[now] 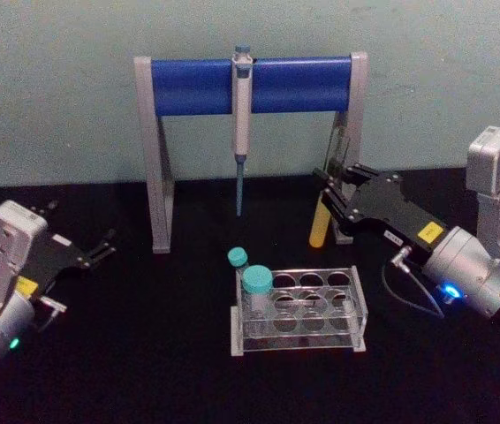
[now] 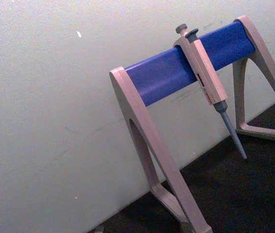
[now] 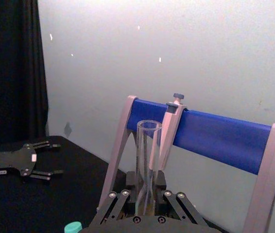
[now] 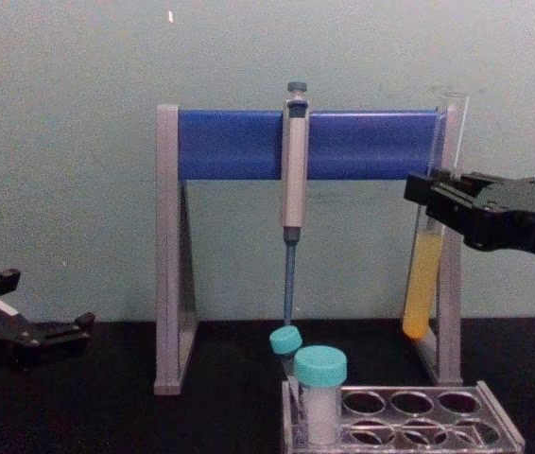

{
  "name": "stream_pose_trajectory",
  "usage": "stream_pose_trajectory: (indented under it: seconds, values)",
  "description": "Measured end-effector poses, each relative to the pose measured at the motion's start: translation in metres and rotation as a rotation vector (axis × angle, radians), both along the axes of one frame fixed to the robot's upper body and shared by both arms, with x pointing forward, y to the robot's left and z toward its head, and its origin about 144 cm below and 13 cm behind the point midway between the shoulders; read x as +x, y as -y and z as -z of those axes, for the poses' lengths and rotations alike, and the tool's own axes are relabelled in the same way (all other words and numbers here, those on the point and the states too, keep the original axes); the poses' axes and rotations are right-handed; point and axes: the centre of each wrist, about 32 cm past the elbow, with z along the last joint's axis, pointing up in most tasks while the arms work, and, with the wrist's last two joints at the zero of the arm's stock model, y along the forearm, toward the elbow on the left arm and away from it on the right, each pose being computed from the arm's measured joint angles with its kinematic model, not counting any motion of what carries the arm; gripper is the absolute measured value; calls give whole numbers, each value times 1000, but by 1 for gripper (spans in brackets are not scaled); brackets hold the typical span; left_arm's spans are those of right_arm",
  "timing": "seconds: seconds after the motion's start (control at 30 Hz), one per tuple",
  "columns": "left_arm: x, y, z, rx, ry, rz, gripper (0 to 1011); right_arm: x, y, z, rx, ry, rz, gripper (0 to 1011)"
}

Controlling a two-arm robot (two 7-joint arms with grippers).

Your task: Pick up the test tube from the test tube rack, shake it, then place it back into the test tube rack.

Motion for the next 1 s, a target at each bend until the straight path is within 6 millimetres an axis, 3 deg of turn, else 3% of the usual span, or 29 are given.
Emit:
stream_pose_trajectory:
  seconds: [1.0]
  values:
    - [0,0,0,0,0,0,1010,-7,7,-1,-21,3,24,233]
